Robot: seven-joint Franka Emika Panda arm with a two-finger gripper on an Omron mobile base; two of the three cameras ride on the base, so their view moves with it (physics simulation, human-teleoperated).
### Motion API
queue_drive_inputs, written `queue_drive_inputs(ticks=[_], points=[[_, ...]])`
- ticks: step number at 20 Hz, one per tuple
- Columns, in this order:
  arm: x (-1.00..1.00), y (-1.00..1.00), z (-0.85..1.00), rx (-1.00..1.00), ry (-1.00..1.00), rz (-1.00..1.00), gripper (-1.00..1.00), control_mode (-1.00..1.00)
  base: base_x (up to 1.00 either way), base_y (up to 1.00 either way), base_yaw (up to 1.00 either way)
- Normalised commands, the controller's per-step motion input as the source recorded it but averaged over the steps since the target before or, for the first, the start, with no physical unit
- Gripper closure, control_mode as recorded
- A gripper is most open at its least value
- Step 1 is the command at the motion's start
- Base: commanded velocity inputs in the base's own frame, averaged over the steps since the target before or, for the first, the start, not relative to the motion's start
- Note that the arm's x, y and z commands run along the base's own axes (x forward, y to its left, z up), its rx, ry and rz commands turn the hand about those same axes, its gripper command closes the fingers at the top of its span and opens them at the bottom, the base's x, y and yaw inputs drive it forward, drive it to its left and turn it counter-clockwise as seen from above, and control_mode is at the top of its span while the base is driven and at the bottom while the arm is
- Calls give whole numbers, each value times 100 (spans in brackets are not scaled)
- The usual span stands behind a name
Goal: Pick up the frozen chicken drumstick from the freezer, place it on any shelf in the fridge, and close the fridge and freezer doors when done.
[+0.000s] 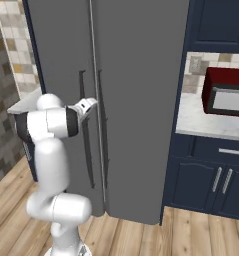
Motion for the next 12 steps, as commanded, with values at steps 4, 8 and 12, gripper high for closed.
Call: queue_drive_inputs(ticks=[4, 8, 12], points=[[64, 100, 0, -18, -6, -36, -100, -100, 0, 0, 0], [68, 100, 0, -19, -6, -36, -100, -100, 0, 0, 0], [74, 100, 0, -18, -7, -36, -100, -100, 0, 0, 0]])
